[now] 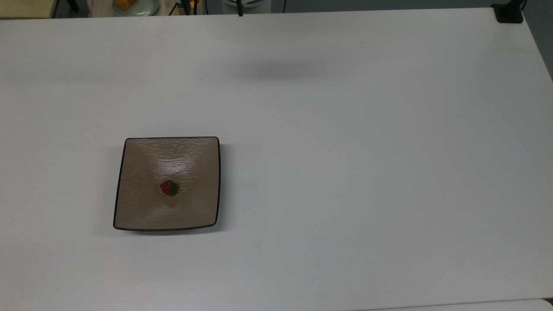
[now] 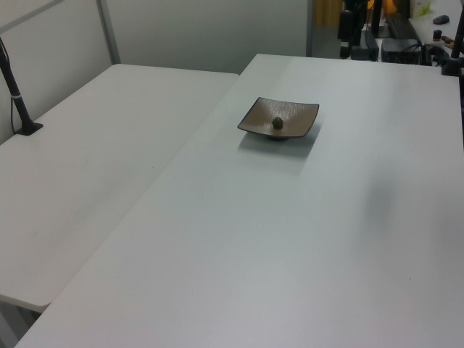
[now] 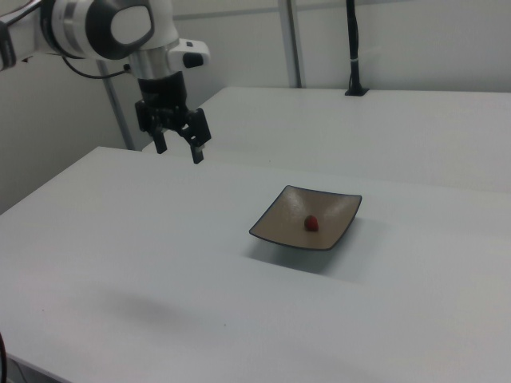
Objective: Strawberries on a ceramic plate
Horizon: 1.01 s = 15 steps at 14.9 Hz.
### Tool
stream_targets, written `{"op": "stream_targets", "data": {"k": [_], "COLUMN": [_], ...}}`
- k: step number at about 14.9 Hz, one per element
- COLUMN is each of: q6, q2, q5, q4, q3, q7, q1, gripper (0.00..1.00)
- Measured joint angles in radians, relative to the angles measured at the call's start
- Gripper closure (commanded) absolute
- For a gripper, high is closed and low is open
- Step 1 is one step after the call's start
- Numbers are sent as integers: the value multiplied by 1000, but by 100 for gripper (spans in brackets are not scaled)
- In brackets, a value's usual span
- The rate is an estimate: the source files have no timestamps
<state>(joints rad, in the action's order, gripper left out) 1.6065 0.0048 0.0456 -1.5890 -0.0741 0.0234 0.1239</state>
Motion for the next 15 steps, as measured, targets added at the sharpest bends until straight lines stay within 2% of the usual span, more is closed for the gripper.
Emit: {"op": "stream_targets", "data": {"k": [5, 9, 15], "q6": [6, 109, 129], "q2": [-18, -9, -6], "q5": [-1, -2, -4], "q4": [-30, -71, -72], "q3": [38, 38, 34], "q7": [-10, -80, -81], "q1": [1, 1, -2], "gripper": [0, 0, 0]}}
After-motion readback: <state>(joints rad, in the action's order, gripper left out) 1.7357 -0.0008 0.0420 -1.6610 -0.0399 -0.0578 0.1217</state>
